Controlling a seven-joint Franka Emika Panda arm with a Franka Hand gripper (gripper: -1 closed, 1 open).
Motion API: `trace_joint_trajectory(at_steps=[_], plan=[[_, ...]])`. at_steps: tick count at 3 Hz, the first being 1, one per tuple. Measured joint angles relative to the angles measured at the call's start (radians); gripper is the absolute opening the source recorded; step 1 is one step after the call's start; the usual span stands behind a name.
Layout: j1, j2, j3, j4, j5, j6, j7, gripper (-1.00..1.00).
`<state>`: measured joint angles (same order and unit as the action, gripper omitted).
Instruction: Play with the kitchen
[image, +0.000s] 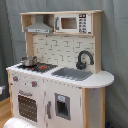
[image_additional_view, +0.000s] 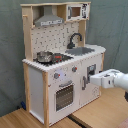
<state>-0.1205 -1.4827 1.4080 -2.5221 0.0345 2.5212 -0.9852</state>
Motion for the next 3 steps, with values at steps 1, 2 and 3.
trace_joint_trajectory(at_steps=[1, 2, 3], plan=[[-0.034, 0.012, -0.055, 0.010, 0.001, 0.043, -0.084, 1.00], [-0.072, 0.024, -0.108, 0.028, 0.001, 0.089, -0.169, 1.00], [-0.112, 0.031, -0.156, 0.050, 0.002, 0.124, -0.246, 1.00]])
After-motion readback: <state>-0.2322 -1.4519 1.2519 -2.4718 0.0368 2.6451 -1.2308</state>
